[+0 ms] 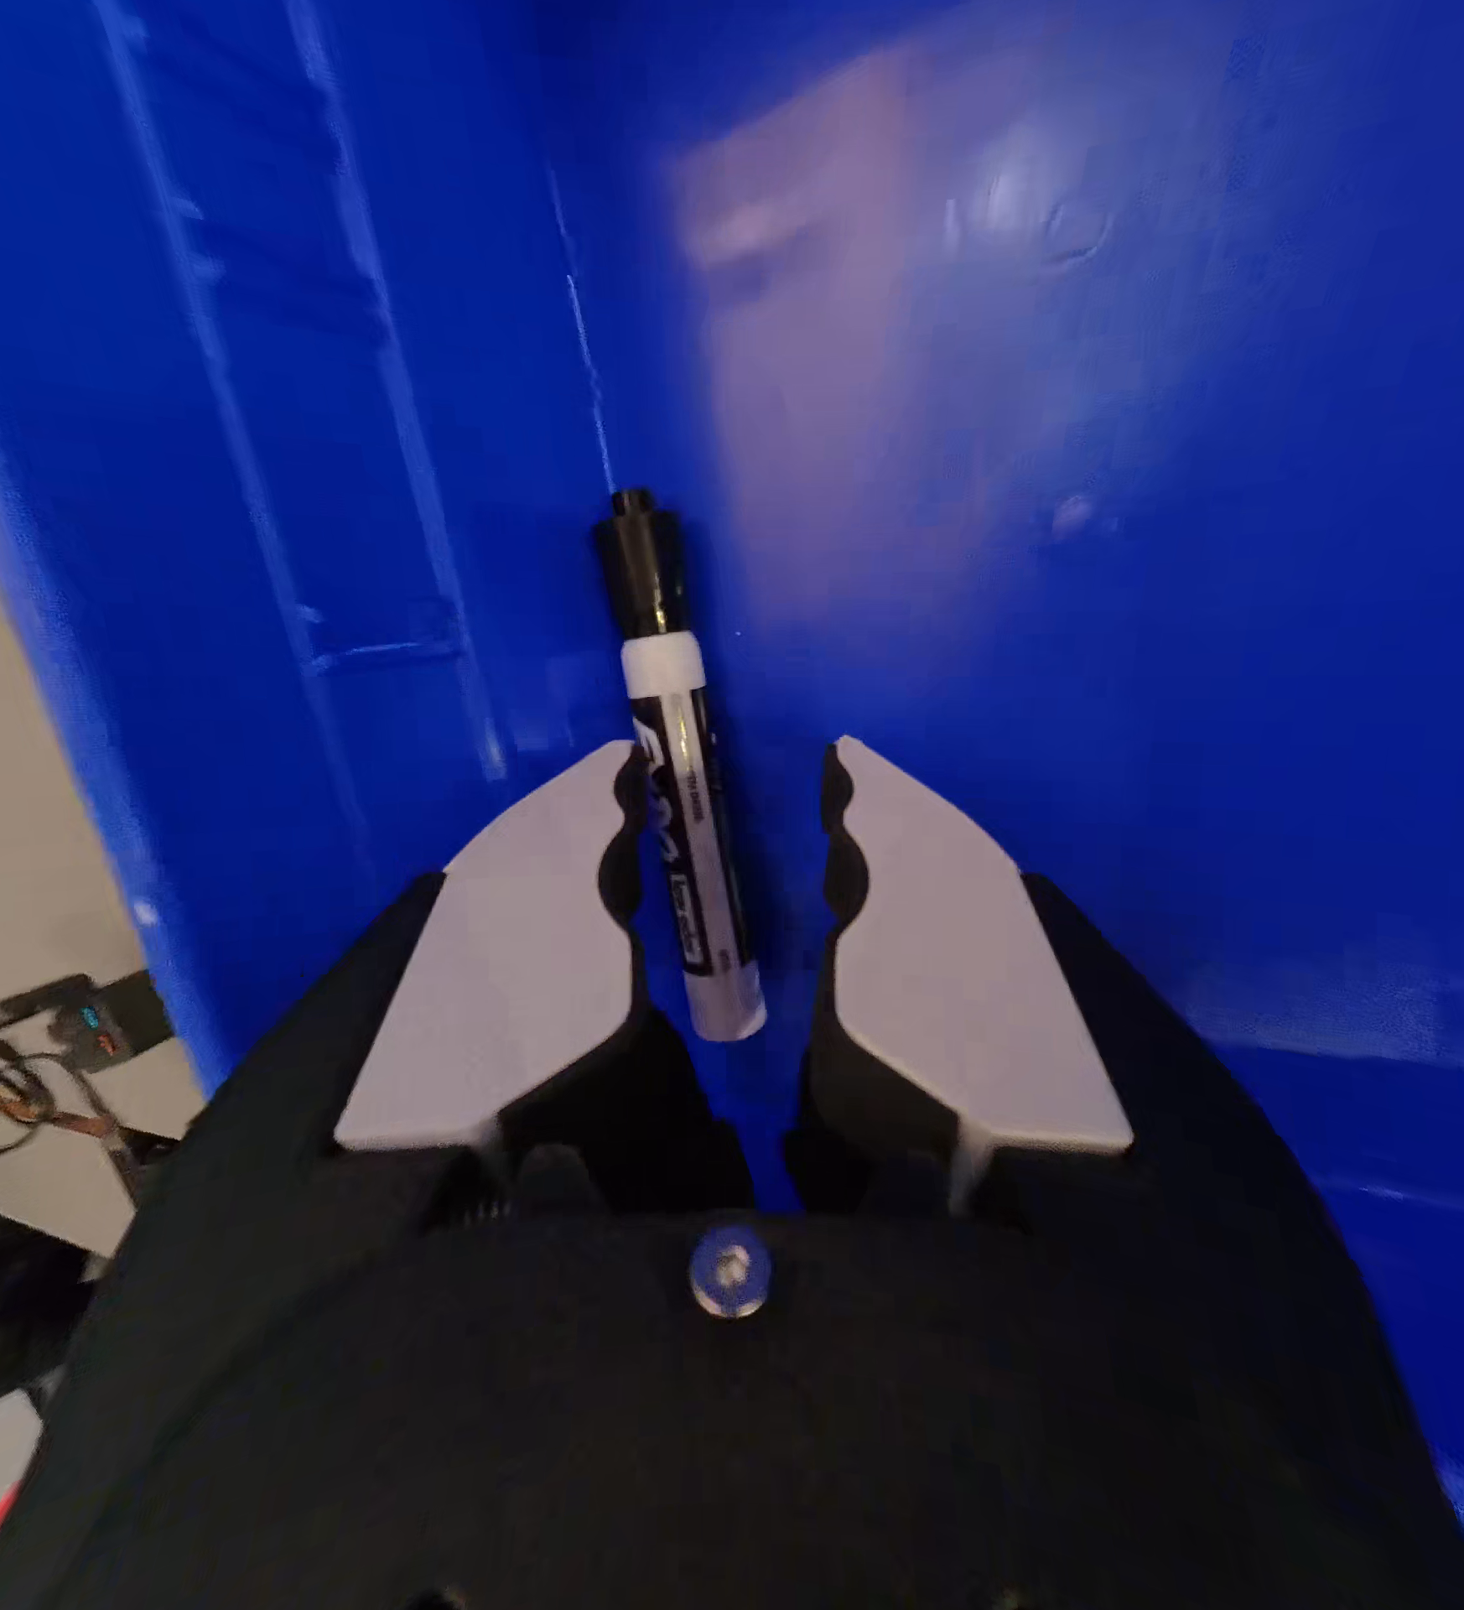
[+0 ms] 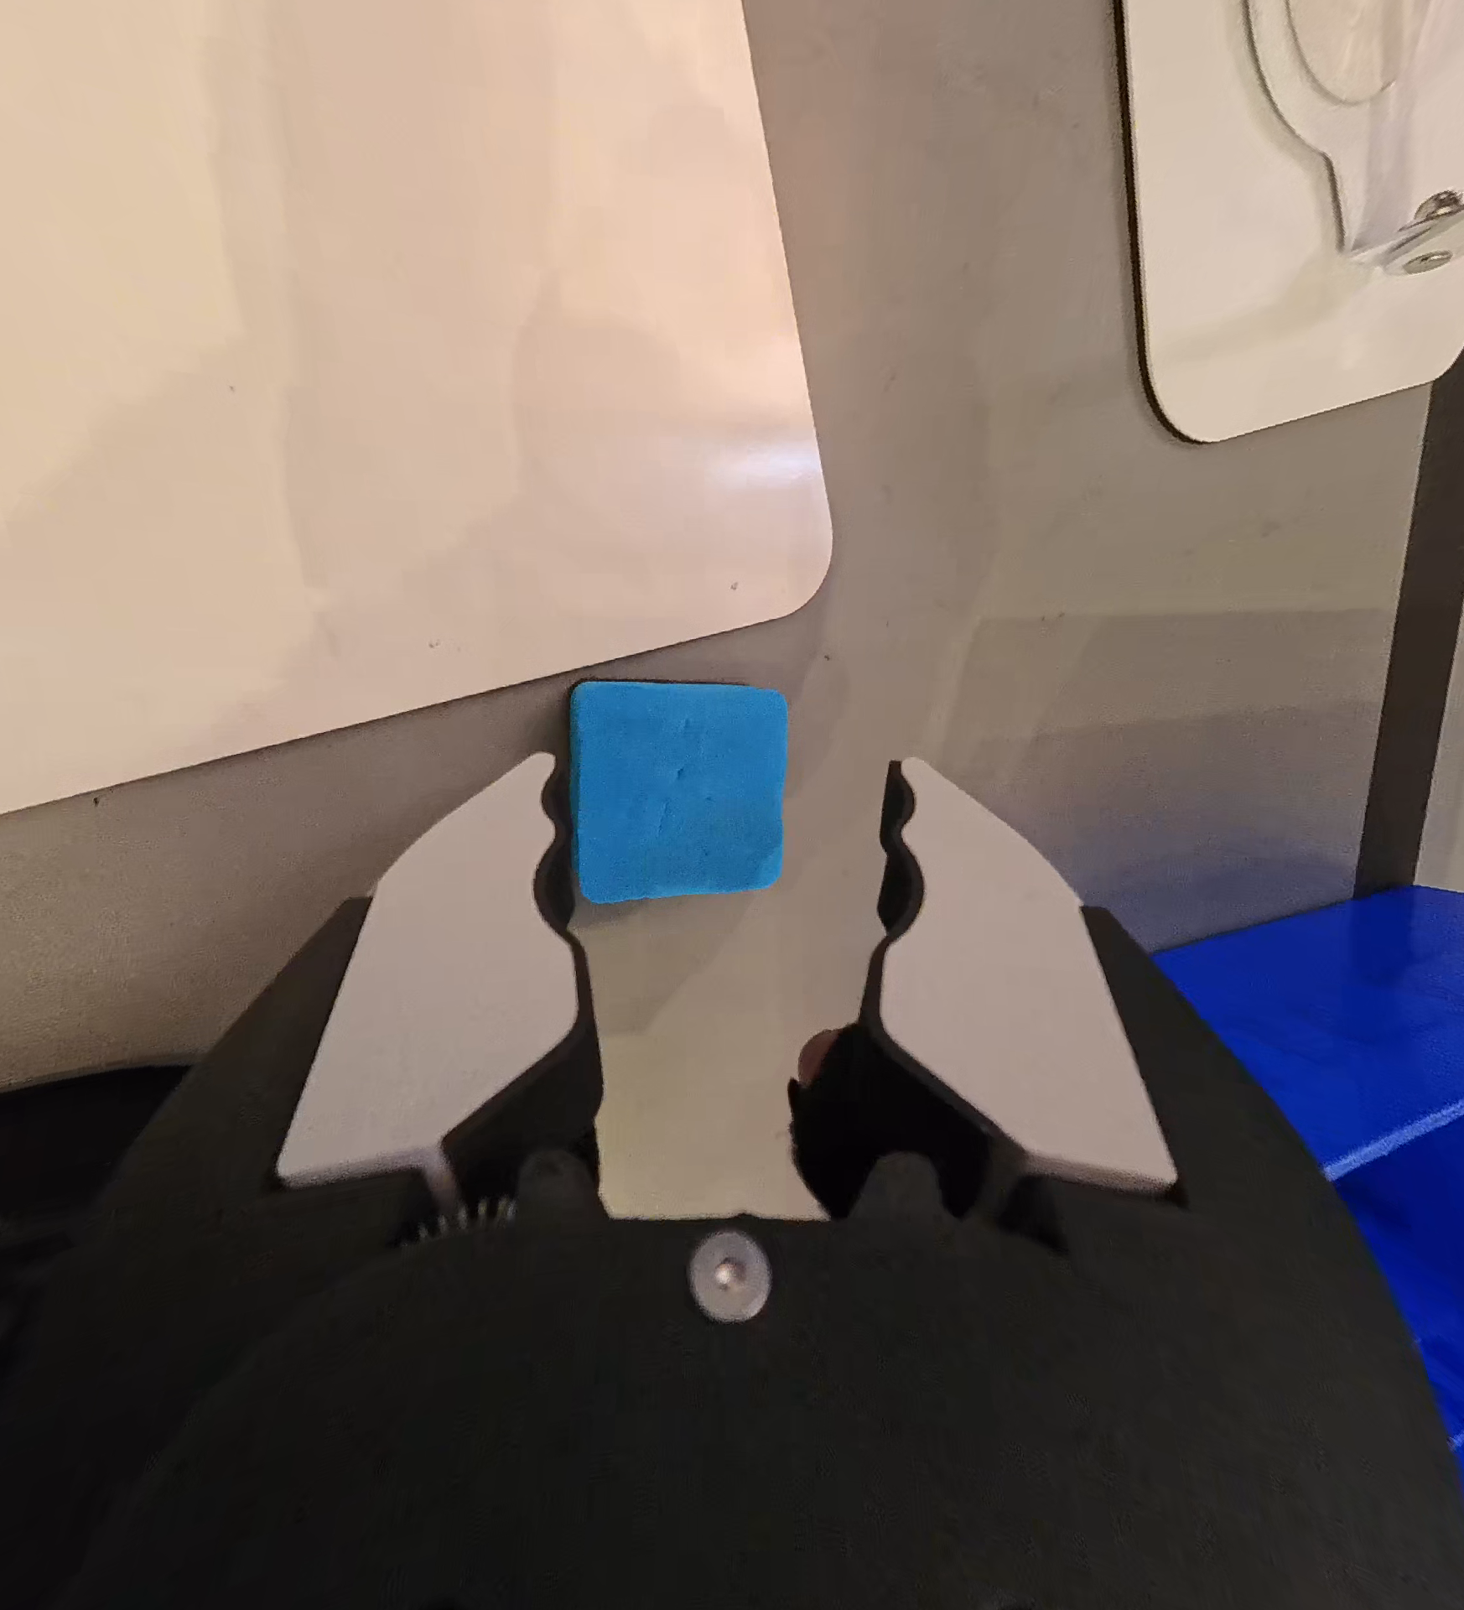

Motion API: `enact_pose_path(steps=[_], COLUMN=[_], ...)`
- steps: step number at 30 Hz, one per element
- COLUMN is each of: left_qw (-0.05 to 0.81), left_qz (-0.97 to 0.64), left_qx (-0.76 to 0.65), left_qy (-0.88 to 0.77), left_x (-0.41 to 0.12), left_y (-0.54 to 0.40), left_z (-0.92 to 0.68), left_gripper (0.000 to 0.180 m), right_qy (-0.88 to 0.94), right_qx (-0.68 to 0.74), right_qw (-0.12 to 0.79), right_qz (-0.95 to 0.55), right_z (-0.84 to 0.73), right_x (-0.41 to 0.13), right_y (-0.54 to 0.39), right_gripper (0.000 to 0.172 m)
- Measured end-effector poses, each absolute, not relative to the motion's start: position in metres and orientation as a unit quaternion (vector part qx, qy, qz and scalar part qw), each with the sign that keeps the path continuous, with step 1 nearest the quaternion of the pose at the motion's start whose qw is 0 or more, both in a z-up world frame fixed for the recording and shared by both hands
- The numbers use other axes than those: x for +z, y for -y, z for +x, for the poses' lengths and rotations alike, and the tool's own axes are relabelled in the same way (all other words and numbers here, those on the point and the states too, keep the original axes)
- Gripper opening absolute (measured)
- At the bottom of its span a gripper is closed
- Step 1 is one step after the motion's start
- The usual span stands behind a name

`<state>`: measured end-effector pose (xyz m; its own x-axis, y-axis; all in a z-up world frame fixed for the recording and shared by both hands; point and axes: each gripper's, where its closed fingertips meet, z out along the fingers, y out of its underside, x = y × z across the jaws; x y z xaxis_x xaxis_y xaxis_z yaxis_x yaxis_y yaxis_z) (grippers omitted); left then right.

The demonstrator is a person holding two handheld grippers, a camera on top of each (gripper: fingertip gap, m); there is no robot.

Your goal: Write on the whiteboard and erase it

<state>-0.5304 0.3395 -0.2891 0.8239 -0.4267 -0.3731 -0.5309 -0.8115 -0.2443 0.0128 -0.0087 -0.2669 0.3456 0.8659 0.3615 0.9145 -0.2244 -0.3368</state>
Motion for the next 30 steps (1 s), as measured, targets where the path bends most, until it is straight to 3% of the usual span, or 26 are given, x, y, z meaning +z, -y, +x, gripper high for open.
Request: enact_pose_path(steps=[6, 10, 13, 15, 17, 22, 26, 30], left_qw=[0.172, 0.156, 0.153, 0.142, 0.128, 0.138, 0.188, 0.314], left_qz=[-0.961, -0.964, -0.957, -0.954, -0.957, -0.951, -0.945, -0.898], left_qx=[0.078, 0.006, 0.003, -0.004, -0.029, -0.034, -0.073, -0.212], left_qy=[-0.201, -0.217, -0.247, -0.264, -0.261, -0.275, -0.258, -0.225], left_x=[-0.299, -0.297, -0.298, -0.3, -0.301, -0.301, -0.29, -0.228], left_y=[-0.341, -0.326, -0.326, -0.329, -0.331, -0.334, -0.332, -0.323], left_z=[-0.525, -0.503, -0.492, -0.484, -0.478, -0.476, -0.471, -0.442], left_gripper=[0.019, 0.02, 0.038, 0.037, 0.021, 0.019, 0.019, 0.019], right_qy=[0.573, 0.573, 0.575, 0.577, 0.579, 0.572, 0.567, 0.555], right_qx=[-0.049, -0.05, -0.051, -0.055, -0.057, -0.056, -0.055, -0.054], right_qw=[0.266, 0.272, 0.274, 0.275, 0.271, 0.281, 0.301, 0.356], right_qz=[-0.773, -0.772, -0.769, -0.767, -0.767, -0.768, -0.764, -0.75], right_z=[0.013, 0.014, 0.013, 0.012, 0.011, 0.014, 0.013, 0.006], right_x=[-0.262, -0.261, -0.261, -0.261, -0.263, -0.26, -0.252, -0.229], right_y=[0.009, 0.009, 0.009, 0.008, 0.008, 0.008, 0.005, -0.003], right_gripper=[0.067, 0.066, 0.066, 0.066, 0.066, 0.065, 0.062, 0.062])
